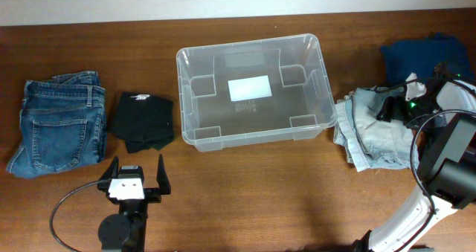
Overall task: Pack container
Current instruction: 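Grasp the light grey denim garment with the right gripper and lift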
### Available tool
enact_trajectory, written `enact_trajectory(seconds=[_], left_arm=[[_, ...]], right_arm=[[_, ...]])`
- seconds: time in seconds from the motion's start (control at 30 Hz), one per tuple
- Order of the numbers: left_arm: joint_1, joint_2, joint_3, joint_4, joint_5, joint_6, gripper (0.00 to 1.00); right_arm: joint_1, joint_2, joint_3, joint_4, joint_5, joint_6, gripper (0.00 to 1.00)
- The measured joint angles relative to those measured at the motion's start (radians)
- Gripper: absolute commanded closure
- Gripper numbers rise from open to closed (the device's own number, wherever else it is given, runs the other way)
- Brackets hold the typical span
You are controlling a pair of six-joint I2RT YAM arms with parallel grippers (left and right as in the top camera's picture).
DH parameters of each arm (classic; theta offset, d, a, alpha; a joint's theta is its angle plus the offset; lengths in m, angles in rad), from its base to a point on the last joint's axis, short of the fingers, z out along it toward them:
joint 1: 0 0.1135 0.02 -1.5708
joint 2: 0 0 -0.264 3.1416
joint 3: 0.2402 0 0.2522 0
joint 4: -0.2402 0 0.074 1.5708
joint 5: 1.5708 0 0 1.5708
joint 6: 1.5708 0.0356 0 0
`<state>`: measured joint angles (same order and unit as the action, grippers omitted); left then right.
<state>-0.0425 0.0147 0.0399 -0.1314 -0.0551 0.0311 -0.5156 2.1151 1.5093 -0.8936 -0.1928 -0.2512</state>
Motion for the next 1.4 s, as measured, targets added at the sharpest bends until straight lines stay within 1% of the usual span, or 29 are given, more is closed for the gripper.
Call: enact_trajectory(seconds=[0.03,0.07,0.13,0.17,0.2,0.37,0.4,0.43,0.47,0.5,0.63,0.83,1.17,1.4], left_arm=[[0.0,0.0,0.0,0.0,0.0,0.0,0.01],[0.0,0.0,0.0,0.0,0.0,0.0,0.01],[0.0,0.0,0.0,0.0,0.0,0.0,0.0],[0.0,0.0,0.0,0.0,0.0,0.0,0.01],[0.0,0.0,0.0,0.0,0.0,0.0,0.01],[0.0,0.0,0.0,0.0,0.0,0.0,0.01],[0.0,0.0,0.0,0.0,0.0,0.0,0.01],[0.0,0.0,0.0,0.0,0.0,0.0,0.0],[0.0,0.0,0.0,0.0,0.0,0.0,0.01],[0.0,0.0,0.0,0.0,0.0,0.0,0.01],[0.0,0.0,0.0,0.0,0.0,0.0,0.01],[0.0,0.0,0.0,0.0,0.0,0.0,0.01],[0.0,0.0,0.0,0.0,0.0,0.0,0.01],[0.0,0.0,0.0,0.0,0.0,0.0,0.01]], right_arm=[[0.0,0.0,0.0,-0.003,-0.005,0.005,0.4],[0.0,0.0,0.0,-0.006,-0.009,0.006,0.47],[0.002,0.0,0.002,-0.011,-0.016,0.008,0.65],[0.002,0.0,0.002,-0.014,-0.018,0.009,0.69],[0.002,0.0,0.002,-0.016,-0.019,0.014,0.7],[0.002,0.0,0.002,-0.017,-0.016,0.012,0.71],[0.002,0.0,0.002,-0.017,-0.016,0.012,0.74],[0.002,0.0,0.002,-0.017,-0.016,0.012,0.8],[0.002,0.0,0.002,-0.017,-0.016,0.012,0.9],[0.002,0.0,0.002,-0.017,-0.016,0.012,0.96],[0.001,0.001,0.002,-0.019,-0.023,0.017,0.96],[-0.001,0.011,0.021,-0.045,-0.029,0.069,0.96],[0.002,0.053,0.194,-0.268,-0.041,0.099,0.96],[0.005,0.053,0.291,-0.345,-0.045,0.123,0.96]])
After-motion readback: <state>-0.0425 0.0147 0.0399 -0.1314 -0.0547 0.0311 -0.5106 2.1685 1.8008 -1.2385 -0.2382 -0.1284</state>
